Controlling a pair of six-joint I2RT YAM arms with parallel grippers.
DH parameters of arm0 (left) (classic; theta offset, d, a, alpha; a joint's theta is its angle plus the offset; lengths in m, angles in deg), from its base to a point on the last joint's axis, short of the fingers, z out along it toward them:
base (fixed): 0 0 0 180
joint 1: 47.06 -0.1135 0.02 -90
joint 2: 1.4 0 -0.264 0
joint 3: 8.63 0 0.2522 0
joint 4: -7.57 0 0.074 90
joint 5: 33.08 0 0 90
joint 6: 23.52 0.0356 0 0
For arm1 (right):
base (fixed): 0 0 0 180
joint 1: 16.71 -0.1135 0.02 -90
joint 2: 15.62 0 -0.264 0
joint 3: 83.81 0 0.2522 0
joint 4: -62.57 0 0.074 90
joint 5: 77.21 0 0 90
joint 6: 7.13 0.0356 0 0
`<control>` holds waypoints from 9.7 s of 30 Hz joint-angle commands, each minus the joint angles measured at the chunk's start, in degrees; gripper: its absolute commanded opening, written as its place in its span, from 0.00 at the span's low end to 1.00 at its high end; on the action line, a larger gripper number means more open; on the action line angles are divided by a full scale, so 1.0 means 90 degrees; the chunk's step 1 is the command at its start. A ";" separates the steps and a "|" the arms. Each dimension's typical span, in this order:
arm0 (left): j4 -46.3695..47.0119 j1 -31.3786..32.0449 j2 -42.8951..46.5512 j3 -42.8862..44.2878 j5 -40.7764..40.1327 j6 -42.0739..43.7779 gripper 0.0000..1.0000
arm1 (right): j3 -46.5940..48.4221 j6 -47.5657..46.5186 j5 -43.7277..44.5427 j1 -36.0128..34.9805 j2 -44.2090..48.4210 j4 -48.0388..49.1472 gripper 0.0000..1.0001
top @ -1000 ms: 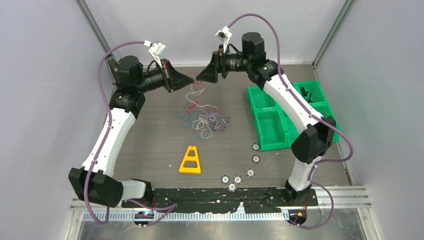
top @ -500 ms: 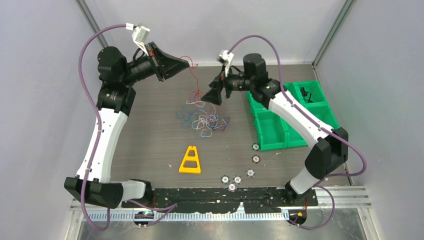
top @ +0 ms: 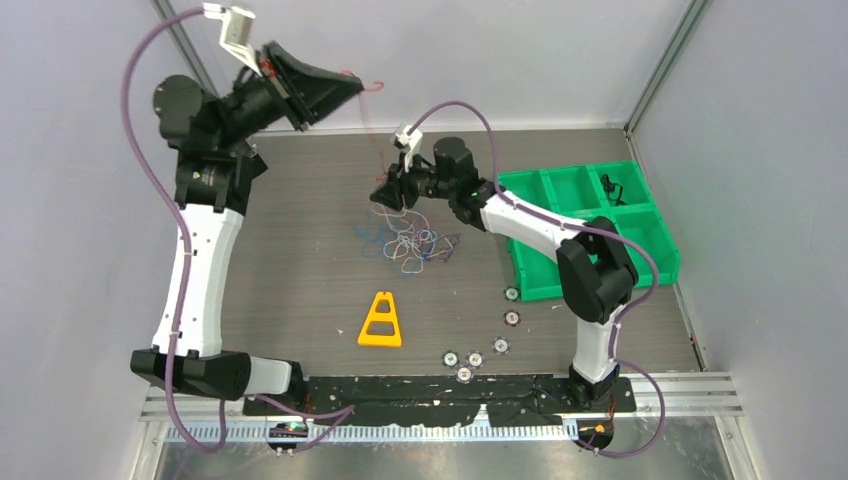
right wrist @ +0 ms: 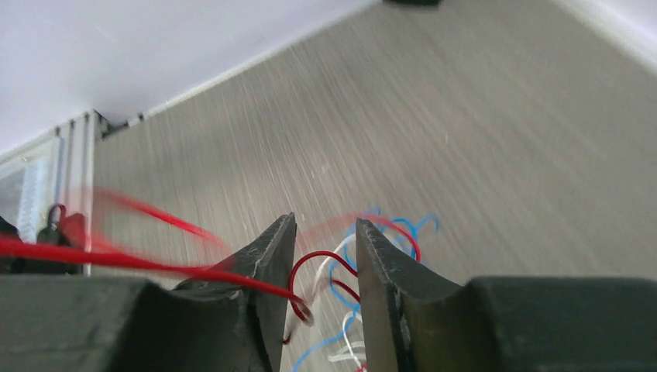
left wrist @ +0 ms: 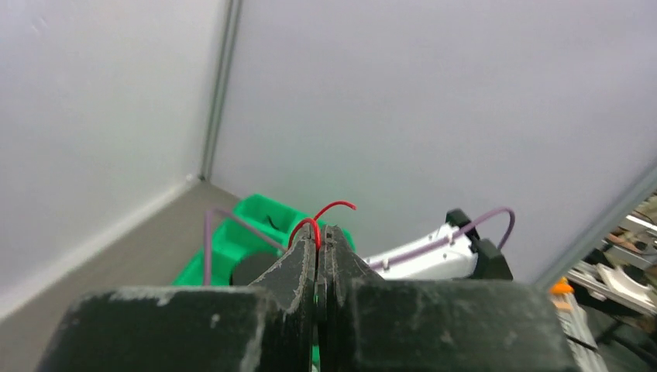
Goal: Untangle the cables
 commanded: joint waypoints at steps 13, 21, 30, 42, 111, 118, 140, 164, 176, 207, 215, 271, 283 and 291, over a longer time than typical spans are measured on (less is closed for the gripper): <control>0.0828 -0.1060 -0.0665 0.2735 -0.0458 -0.0464 0.00 | -0.1066 -0.0552 0.0181 0.0062 -0.0441 -0.0739 0.54; 0.1347 -0.1058 -0.0349 0.1672 -0.0159 -0.0870 0.00 | -0.0648 -0.1092 -0.0331 0.0108 0.0970 -0.1621 0.96; 0.1926 -0.1059 -0.0150 0.1023 -0.0230 -0.1332 0.00 | 0.0082 -0.1005 -0.0701 0.0091 0.2015 -0.2168 0.95; 0.1956 -0.1047 -0.0264 0.1289 -0.0264 -0.1474 0.00 | 0.2474 -0.0890 -0.0511 -0.0234 0.0031 -0.1643 0.98; 0.0846 0.0833 0.0128 -0.4822 -0.0169 0.3638 0.41 | 0.5446 0.1336 -0.0277 0.0118 0.0295 -0.1789 0.05; -0.1753 0.0004 -0.0039 -0.5051 -0.0928 0.4722 0.00 | 0.5976 0.1218 -0.0033 0.1247 0.0436 -0.2411 0.06; -0.3581 -0.0322 -0.0682 -0.3723 -0.2169 0.5587 0.82 | 0.1468 -0.1553 -0.0055 0.5469 0.2780 -0.4772 0.06; -0.3879 -0.0324 -0.0720 -0.3272 -0.2254 0.5568 0.90 | -0.0110 -0.3299 0.0587 0.5846 0.1106 -0.3904 0.05; -0.4146 -0.0324 -0.0751 -0.3273 -0.2232 0.5748 0.90 | 0.0830 -0.3941 0.1148 0.5365 -0.0159 -0.5380 0.13; -0.4563 -0.0015 -0.0386 -0.3479 -0.1722 0.5710 0.82 | 0.0987 -0.2757 -0.0154 0.1115 -0.0107 -0.6553 0.66; -0.4653 -0.0016 -0.0283 -0.3497 -0.1679 0.5785 0.81 | 0.0978 -0.2821 0.0468 0.0754 -0.0998 -0.6216 0.56; 0.0056 0.0607 0.0777 -0.6169 -0.2296 0.4710 0.51 | 0.5067 0.1215 -0.1391 0.2242 0.1252 -0.4644 0.06; -0.1520 0.0722 0.0869 -0.5096 -0.2233 0.5459 1.00 | 0.3018 -0.1929 -0.1153 0.6139 0.2974 -0.8502 0.05; -0.1643 0.0862 0.0739 -0.4920 -0.2111 0.5374 1.00 | 0.1888 -0.3327 -0.0972 0.7633 0.3131 -0.9452 0.05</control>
